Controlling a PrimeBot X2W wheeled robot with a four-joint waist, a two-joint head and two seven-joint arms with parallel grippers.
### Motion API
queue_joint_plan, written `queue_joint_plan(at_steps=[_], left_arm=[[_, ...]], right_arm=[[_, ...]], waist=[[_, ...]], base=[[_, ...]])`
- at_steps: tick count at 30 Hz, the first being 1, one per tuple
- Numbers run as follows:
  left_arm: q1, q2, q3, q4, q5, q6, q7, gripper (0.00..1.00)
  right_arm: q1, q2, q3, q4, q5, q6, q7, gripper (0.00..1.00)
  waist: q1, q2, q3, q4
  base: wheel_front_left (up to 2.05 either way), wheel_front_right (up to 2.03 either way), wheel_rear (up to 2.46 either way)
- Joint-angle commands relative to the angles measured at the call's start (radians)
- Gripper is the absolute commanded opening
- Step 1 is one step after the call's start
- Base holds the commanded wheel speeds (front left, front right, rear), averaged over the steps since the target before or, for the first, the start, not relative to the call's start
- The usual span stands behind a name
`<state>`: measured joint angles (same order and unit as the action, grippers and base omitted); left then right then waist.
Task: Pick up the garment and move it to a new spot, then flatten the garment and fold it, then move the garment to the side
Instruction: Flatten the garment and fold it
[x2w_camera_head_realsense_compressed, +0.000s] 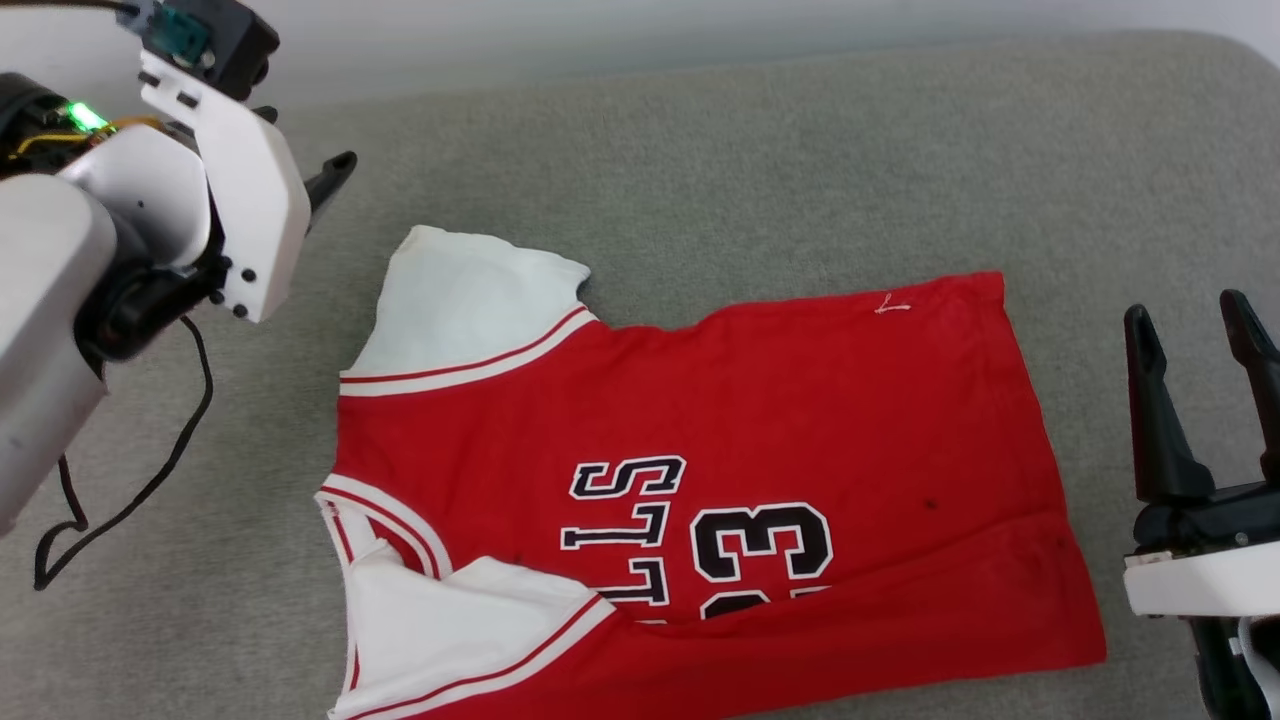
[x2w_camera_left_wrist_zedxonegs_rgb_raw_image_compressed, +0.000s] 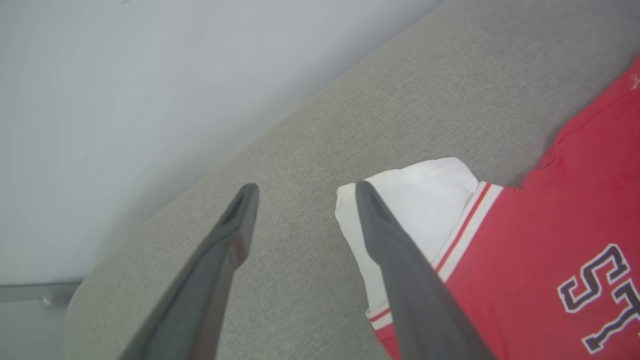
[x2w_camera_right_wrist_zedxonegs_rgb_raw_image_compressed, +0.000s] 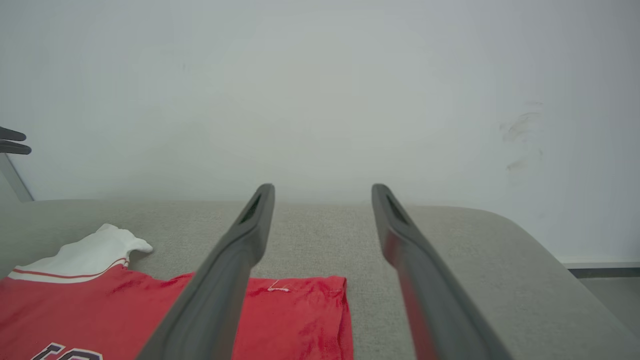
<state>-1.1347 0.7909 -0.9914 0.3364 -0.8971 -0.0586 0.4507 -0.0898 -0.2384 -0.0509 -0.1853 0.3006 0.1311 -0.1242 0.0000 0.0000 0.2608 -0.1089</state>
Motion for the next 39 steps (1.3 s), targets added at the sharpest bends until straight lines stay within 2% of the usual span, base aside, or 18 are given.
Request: queue_joint_plan(at_steps=[1, 6, 10, 13, 20, 24, 29, 30, 31, 36, 39], left_arm=[[-0.033, -0.010, 0.000, 0.014, -0.020, -0.006, 0.058, 1.00], [-0.125, -0.023, -0.012, 0.040, -0.092, -0.020, 0.280, 1.00], [-0.191, -0.024, -0.029, 0.061, -0.130, -0.009, 0.465, 1.00], [-0.240, -0.013, -0.044, 0.073, -0.122, 0.001, 0.553, 1.00], [-0.285, 0.002, -0.080, 0.081, -0.095, 0.001, 0.653, 1.00], [-0.272, 0.002, -0.081, 0.088, -0.104, 0.009, 0.660, 1.00], [-0.233, 0.009, -0.113, 0.087, -0.106, -0.010, 0.682, 1.00], [-0.228, 0.010, -0.115, 0.086, -0.111, -0.012, 0.684, 0.27], [-0.225, 0.009, -0.116, 0.085, -0.112, -0.014, 0.687, 0.00], [-0.222, 0.015, -0.113, 0.074, -0.116, -0.029, 0.661, 0.00], [-0.222, 0.004, -0.107, 0.065, -0.118, -0.039, 0.625, 0.00]], right_arm=[[0.013, 0.019, 0.004, -0.013, -0.014, -0.001, -0.009, 1.00], [0.010, 0.054, 0.029, -0.034, -0.033, -0.001, -0.015, 1.00], [-0.019, 0.062, 0.048, -0.040, -0.043, -0.001, -0.017, 1.00], [-0.035, 0.065, 0.061, -0.039, -0.047, -0.001, -0.019, 1.00], [-0.064, 0.064, 0.073, -0.022, -0.045, -0.001, -0.026, 1.00], [-0.086, 0.069, 0.088, -0.001, -0.039, -0.001, -0.037, 1.00], [-0.100, 0.063, 0.108, 0.035, -0.037, -0.001, -0.045, 1.00], [-0.103, 0.061, 0.109, 0.041, -0.036, -0.001, -0.048, 1.00], [-0.107, 0.059, 0.110, 0.046, -0.035, -0.001, -0.050, 1.00], [-0.126, 0.041, 0.107, 0.063, -0.029, -0.001, -0.052, 1.00], [-0.147, 0.009, 0.095, 0.063, -0.029, -0.001, -0.044, 1.00]], waist=[[0.0000, 0.0000, 0.048, -0.037], [0.0000, 0.0000, 0.116, -0.077], [0.0000, 0.0000, 0.168, -0.105], [0.0000, 0.0000, 0.206, -0.126], [0.0000, 0.0000, 0.275, -0.145], [0.0000, 0.0000, 0.308, -0.152], [0.0000, 0.0000, 0.326, -0.151], [0.0000, 0.0000, 0.327, -0.150], [0.0000, 0.0000, 0.327, -0.149], [0.0000, 0.0000, 0.300, -0.139], [0.0000, 0.0000, 0.265, -0.124]], base=[[0.00, 0.00, 0.00], [0.00, 0.00, 0.00], [0.00, 0.00, 0.00], [0.00, 0.00, 0.00], [0.00, 0.00, 0.00], [0.00, 0.00, 0.00], [0.00, 0.00, 0.00], [0.00, 0.00, 0.00], [0.00, 0.00, 0.00], [0.00, 0.00, 0.00], [0.00, 0.00, 0.00]])
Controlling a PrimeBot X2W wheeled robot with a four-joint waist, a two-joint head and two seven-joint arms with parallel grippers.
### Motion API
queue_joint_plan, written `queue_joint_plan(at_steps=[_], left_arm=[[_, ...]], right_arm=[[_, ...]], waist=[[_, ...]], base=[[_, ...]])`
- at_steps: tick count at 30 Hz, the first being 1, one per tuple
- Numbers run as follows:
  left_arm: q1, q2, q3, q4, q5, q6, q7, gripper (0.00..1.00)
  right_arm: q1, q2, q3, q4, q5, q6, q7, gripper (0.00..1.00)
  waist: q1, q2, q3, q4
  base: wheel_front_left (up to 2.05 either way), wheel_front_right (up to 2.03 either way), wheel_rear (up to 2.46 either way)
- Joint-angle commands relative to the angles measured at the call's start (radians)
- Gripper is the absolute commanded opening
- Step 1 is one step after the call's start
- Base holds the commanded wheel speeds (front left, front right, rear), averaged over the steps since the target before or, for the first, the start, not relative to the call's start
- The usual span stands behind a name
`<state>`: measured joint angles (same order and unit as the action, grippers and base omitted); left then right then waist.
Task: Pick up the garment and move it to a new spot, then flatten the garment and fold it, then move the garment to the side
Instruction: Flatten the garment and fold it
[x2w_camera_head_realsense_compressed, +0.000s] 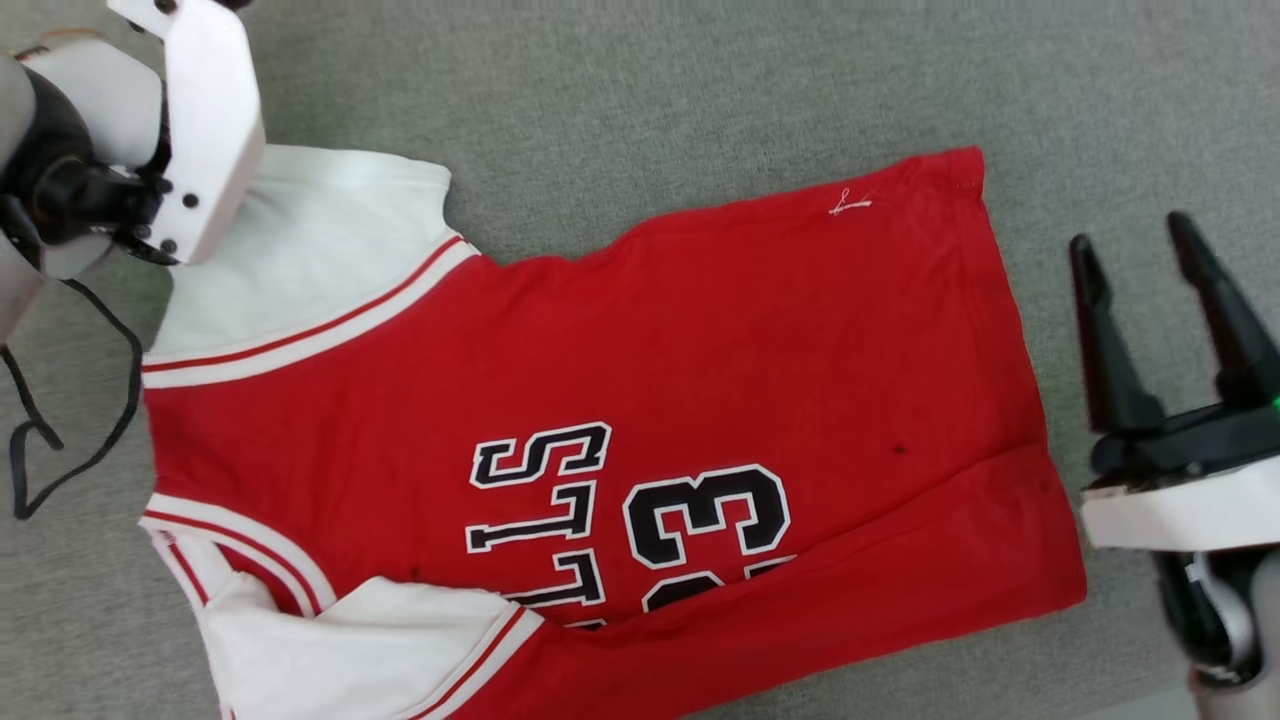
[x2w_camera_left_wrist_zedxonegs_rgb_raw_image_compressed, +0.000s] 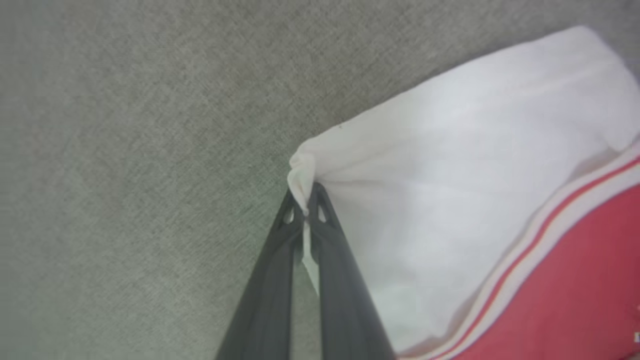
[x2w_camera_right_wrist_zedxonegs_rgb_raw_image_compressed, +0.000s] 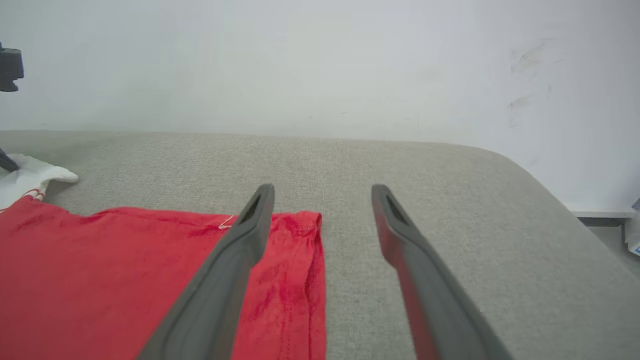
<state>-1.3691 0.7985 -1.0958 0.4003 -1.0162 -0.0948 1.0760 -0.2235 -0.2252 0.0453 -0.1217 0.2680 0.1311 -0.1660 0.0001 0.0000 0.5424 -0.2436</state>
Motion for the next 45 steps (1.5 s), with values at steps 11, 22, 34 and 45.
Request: queue_joint_plan(at_steps=[11, 22, 34, 45], left_arm=[[0.041, -0.012, -0.012, -0.103, -0.007, -0.028, -0.124, 0.00], [0.049, -0.038, -0.037, -0.202, 0.009, -0.033, -0.209, 0.00], [-0.010, -0.071, -0.063, -0.244, 0.025, -0.034, -0.265, 0.00], [-0.053, -0.059, -0.106, -0.245, 0.009, -0.034, -0.317, 0.00]], right_arm=[[-0.169, -0.230, 0.017, -0.049, 0.031, -0.001, 0.236, 1.00], [-0.407, -0.570, 0.291, 0.048, 0.351, -0.001, 0.922, 1.00], [-0.599, -0.608, 0.431, 0.194, 0.472, -0.001, 1.299, 1.00], [-0.565, -0.556, 0.525, 0.298, 0.479, -0.001, 1.299, 1.00]], waist=[[-0.0001, 0.0000, -0.129, 0.096], [-0.0001, 0.0000, -0.118, 0.175], [-0.0001, 0.0000, -0.040, 0.257], [-0.0001, 0.0000, 0.015, 0.288]], base=[[0.00, 0.00, 0.00], [0.00, 0.00, 0.00], [0.00, 0.00, 0.00], [0.00, 0.00, 0.00]])
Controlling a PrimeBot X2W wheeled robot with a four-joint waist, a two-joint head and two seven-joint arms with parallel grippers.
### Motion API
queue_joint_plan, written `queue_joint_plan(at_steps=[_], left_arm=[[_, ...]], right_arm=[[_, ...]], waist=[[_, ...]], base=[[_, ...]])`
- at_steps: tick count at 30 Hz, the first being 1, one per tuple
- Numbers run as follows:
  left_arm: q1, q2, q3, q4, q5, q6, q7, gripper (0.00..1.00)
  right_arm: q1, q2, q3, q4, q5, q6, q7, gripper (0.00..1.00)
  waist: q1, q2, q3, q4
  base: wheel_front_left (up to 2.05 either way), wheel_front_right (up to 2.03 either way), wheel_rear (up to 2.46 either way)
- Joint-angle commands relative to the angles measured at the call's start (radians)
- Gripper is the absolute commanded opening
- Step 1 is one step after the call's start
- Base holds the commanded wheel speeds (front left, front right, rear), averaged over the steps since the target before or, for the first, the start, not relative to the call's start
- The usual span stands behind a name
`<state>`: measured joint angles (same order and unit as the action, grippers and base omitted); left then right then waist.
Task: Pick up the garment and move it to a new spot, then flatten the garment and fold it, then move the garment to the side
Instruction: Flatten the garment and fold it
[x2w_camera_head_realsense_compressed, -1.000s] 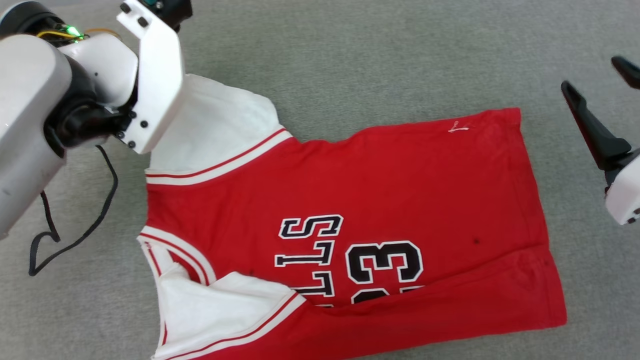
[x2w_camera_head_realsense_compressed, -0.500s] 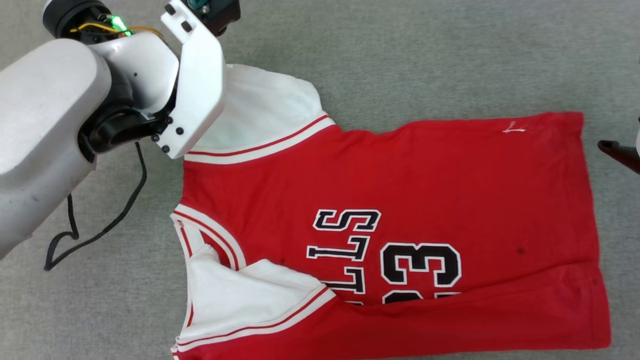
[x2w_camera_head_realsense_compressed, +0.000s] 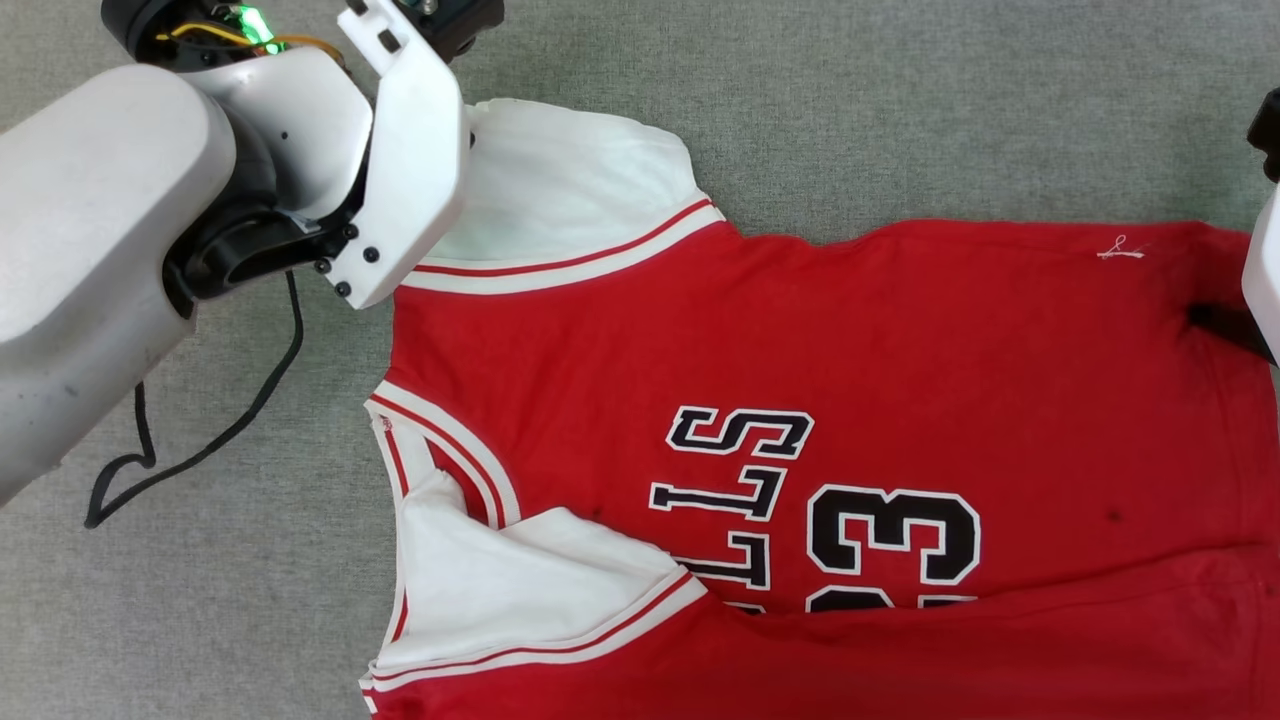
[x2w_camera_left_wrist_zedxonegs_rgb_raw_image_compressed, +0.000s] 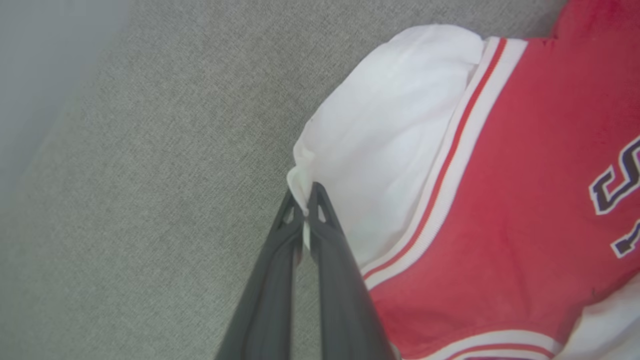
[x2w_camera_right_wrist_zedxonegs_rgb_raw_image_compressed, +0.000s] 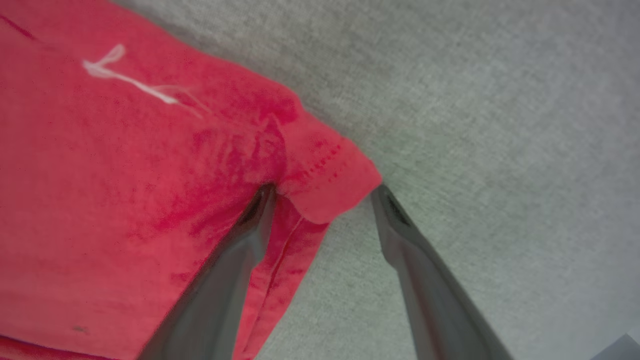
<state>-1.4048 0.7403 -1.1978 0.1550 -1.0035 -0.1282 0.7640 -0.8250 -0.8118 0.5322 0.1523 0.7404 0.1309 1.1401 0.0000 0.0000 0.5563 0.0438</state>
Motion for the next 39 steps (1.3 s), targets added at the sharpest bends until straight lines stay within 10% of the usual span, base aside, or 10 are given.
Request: queue_joint_plan(at_steps=[1, 3, 19, 39], left_arm=[[-0.018, 0.002, -0.007, 0.003, -0.005, -0.001, -0.010, 0.00], [-0.017, 0.005, -0.015, 0.010, -0.010, -0.001, -0.018, 0.00], [0.099, 0.010, -0.055, 0.048, -0.067, -0.001, -0.140, 0.00], [0.426, 0.194, -0.077, -0.217, -0.074, 0.071, -0.210, 0.00]], right_arm=[[0.036, 0.033, 0.041, 0.025, 0.010, 0.000, -0.026, 1.00], [0.030, 0.043, 0.032, 0.034, 0.023, -0.001, -0.063, 0.00], [0.091, -0.004, 0.029, 0.025, 0.077, -0.001, -0.332, 0.00], [0.412, -0.067, 0.005, -0.056, 0.099, -0.001, -0.511, 0.00]], waist=[[0.0000, 0.0000, 0.002, 0.000], [0.0000, 0.0000, -0.003, -0.002], [0.0000, 0.0000, -0.216, -0.009], [0.0000, 0.0000, -0.378, -0.003]], base=[[0.00, 0.00, 0.00], [0.00, 0.00, 0.00], [0.00, 0.00, 0.00], [0.00, 0.00, 0.00]])
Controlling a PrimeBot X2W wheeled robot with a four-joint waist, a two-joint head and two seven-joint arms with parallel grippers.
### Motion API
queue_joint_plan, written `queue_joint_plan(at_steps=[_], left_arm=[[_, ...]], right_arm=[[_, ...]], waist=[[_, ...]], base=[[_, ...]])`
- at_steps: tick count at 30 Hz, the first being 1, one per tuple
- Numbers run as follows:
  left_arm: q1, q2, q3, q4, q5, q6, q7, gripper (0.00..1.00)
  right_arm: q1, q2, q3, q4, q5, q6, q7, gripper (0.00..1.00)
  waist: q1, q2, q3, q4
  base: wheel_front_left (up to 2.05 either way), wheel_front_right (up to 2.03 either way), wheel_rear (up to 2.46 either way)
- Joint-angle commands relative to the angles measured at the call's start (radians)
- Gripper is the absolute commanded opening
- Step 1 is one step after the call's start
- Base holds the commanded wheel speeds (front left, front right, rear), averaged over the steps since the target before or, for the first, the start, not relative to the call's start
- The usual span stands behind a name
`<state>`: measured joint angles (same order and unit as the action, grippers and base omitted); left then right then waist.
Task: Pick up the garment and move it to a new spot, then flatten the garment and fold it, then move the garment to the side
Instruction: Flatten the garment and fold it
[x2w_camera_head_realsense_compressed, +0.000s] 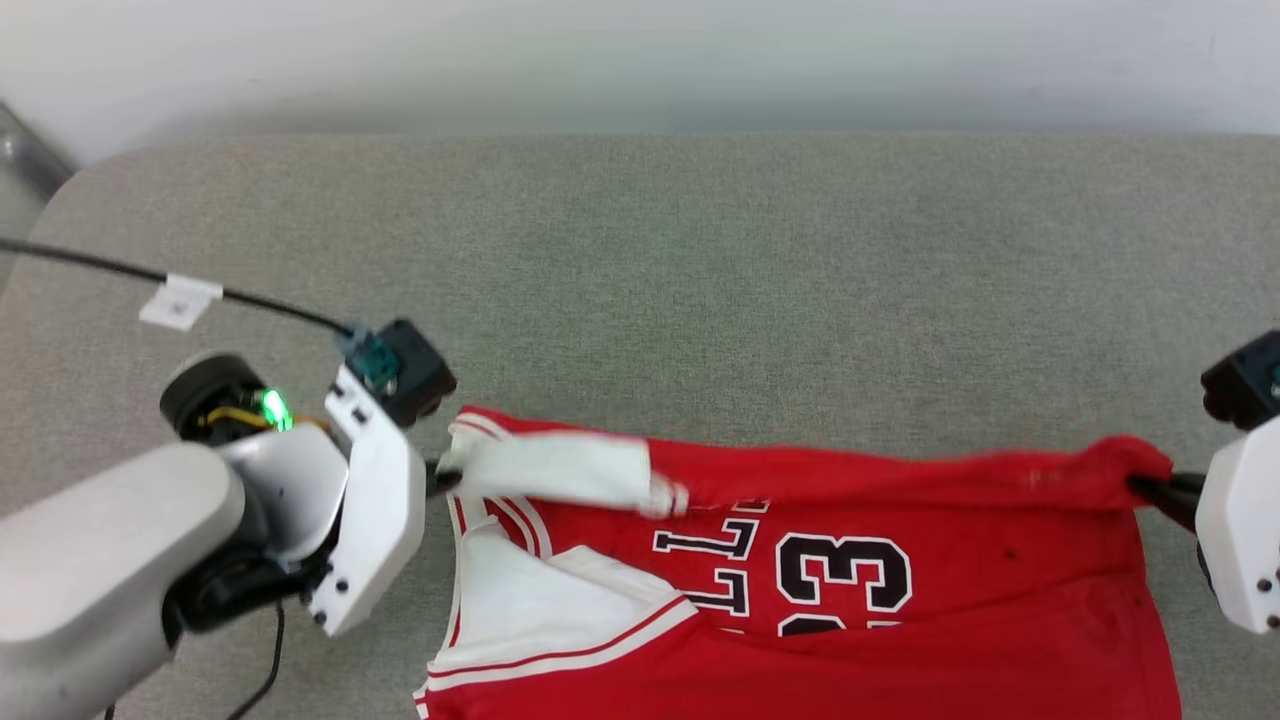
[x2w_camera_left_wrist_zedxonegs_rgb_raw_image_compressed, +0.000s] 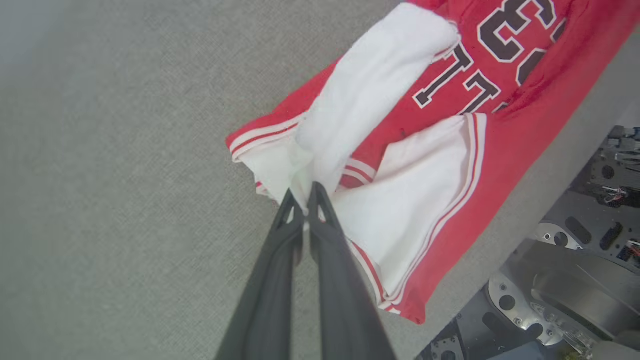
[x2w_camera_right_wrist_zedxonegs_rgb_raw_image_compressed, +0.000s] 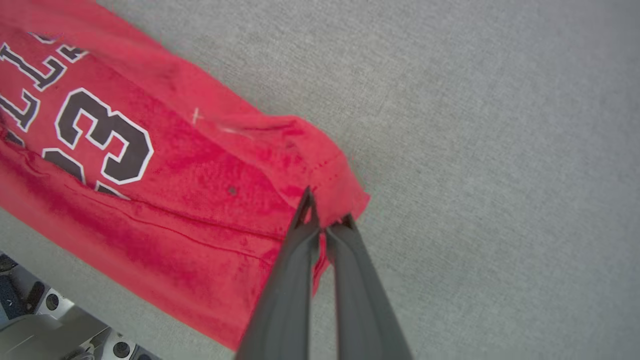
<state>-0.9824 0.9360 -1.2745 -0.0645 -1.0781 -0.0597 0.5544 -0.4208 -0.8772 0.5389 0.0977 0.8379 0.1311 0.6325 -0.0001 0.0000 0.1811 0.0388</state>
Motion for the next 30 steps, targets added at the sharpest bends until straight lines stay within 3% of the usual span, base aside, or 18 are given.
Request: queue_joint_plan(at_steps=[1, 6, 22, 23, 24, 25, 30], left_arm=[[0.025, 0.008, -0.001, -0.007, 0.001, 0.007, 0.002, 0.00], [0.137, 0.023, -0.004, -0.038, -0.003, 0.027, -0.009, 0.00], [0.345, -0.046, -0.002, 0.060, 0.021, 0.033, -0.050, 0.00], [0.344, -0.050, -0.002, 0.066, 0.028, 0.032, -0.059, 0.91], [0.343, -0.053, 0.002, 0.072, 0.033, 0.033, -0.074, 1.00], [0.344, -0.054, 0.008, 0.076, 0.038, 0.037, -0.092, 1.00], [0.347, -0.045, 0.048, 0.053, 0.090, 0.051, -0.237, 1.00]], right_arm=[[0.027, -0.005, 0.001, -0.004, 0.002, -0.001, -0.010, 0.00], [0.109, -0.015, 0.005, 0.000, 0.016, -0.001, -0.042, 0.00], [0.168, 0.005, 0.049, 0.084, 0.012, -0.001, -0.095, 0.00], [0.164, 0.011, 0.050, 0.092, 0.012, -0.001, -0.100, 0.25], [0.161, 0.017, 0.050, 0.097, 0.011, -0.001, -0.106, 0.67], [0.157, 0.020, 0.046, 0.099, 0.009, -0.001, -0.120, 1.00], [0.161, 0.003, 0.009, 0.063, 0.002, -0.001, -0.191, 1.00]], waist=[[0.0001, 0.0000, -0.008, 0.003], [0.0001, 0.0000, -0.020, 0.010], [0.0001, 0.0000, 0.020, 0.011], [0.0001, 0.0000, 0.017, 0.011], [0.0001, 0.0000, 0.011, 0.010], [0.0001, 0.0000, 0.004, 0.010], [0.0001, 0.0000, -0.042, 0.011]], base=[[0.00, 0.00, 0.00], [0.00, 0.00, 0.00], [0.00, 0.00, 0.00], [0.00, 0.00, 0.00], [0.00, 0.00, 0.00], [0.00, 0.00, 0.00], [0.00, 0.00, 0.00]])
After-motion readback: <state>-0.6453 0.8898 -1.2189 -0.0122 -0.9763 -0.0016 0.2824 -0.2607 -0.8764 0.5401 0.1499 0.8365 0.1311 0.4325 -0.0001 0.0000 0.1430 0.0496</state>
